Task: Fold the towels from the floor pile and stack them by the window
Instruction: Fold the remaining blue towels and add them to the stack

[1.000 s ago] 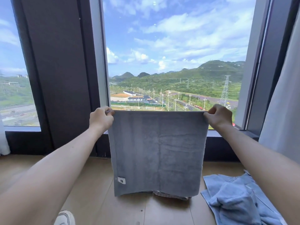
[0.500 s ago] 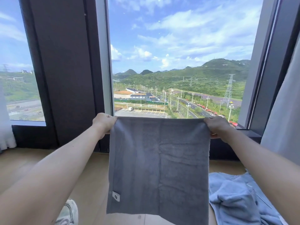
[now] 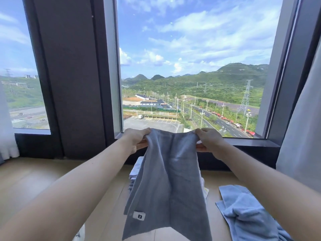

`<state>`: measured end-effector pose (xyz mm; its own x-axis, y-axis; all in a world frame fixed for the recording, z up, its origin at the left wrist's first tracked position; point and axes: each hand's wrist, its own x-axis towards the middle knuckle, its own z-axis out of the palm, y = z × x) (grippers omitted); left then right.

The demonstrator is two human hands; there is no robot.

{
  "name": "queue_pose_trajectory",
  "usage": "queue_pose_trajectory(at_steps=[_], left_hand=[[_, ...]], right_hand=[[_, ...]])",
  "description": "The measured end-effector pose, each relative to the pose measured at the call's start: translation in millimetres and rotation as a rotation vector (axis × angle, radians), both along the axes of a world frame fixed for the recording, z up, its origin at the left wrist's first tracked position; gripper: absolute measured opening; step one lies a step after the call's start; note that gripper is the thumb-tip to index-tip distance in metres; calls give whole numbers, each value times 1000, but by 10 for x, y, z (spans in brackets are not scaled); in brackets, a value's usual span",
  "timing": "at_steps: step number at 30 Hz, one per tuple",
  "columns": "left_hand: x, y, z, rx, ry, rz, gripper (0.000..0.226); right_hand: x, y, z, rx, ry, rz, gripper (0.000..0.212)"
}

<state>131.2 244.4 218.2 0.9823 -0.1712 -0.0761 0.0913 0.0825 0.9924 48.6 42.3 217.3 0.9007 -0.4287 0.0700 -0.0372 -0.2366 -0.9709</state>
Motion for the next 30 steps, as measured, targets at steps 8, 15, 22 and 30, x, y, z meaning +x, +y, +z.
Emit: queue_pose_trajectory(at_steps=[8,15,22,30], left_hand=[[-144,-327,-24,146,-218,-129,24],[-217,-396,-91,285,-407,-196,23],[-238,-351,-76,256,-512,-215,17],[-194,-292,-94,292,-542,-154,24]], right_hand=[[112,395,-41,-42,-68,152,21],[54,467,7,8,-64,169,54],[45,359,118,-116,-109,195,62],[-80,-41,-15,-495,43,300,64]])
